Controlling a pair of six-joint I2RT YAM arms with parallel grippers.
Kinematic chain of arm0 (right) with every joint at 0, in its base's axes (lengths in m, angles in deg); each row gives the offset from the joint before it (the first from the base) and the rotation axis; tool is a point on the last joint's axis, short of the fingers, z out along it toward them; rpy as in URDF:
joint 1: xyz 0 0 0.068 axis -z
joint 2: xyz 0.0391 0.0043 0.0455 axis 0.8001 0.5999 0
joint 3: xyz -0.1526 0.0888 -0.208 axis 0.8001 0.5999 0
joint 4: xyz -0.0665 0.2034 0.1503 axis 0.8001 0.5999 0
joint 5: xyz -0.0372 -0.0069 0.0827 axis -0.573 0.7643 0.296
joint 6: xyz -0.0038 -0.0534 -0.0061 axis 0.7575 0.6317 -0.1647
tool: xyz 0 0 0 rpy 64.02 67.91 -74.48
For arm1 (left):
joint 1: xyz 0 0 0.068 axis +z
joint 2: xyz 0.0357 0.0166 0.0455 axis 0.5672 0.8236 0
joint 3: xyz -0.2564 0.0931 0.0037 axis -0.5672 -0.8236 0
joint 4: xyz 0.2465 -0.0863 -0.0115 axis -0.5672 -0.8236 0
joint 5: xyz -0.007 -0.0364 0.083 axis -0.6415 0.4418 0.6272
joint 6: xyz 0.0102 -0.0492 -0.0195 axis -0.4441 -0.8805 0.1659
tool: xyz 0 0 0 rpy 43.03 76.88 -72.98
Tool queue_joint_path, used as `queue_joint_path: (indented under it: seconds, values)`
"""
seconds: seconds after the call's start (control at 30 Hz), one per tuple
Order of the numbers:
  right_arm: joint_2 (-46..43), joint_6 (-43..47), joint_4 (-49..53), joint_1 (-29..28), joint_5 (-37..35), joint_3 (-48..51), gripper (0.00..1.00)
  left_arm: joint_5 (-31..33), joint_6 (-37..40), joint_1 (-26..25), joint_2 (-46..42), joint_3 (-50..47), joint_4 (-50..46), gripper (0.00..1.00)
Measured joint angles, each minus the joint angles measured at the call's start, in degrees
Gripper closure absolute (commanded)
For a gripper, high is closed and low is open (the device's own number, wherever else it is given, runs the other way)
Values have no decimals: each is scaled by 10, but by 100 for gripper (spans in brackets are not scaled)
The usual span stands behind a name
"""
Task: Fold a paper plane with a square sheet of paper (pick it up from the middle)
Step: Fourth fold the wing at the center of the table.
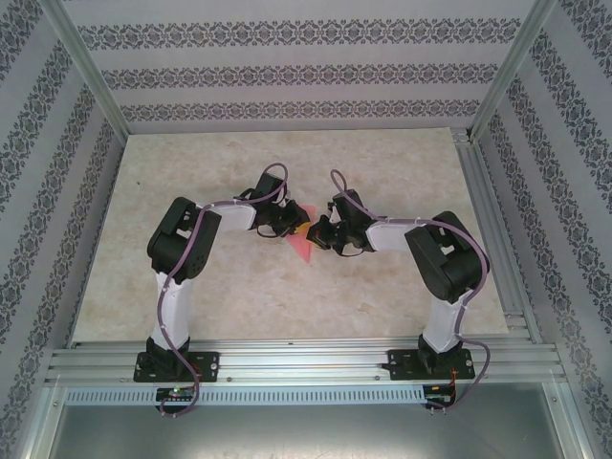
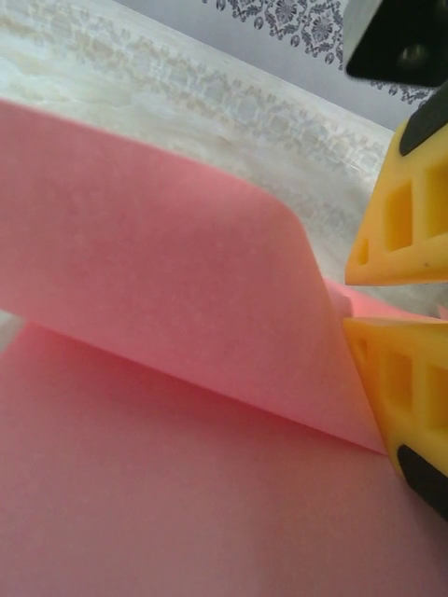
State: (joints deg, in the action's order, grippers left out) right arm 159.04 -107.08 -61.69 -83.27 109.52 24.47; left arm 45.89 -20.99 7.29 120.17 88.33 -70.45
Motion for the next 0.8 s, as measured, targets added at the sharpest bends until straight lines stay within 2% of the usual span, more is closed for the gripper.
queue_joint_path:
  seconds: [0.5, 0.8]
  values:
    - [38, 38, 53, -16, 5, -32, 99, 21, -21, -3, -10, -12, 3, 79]
    - [40, 74, 61, -16, 5, -34, 100, 24, 29, 8, -9, 40, -60, 76]
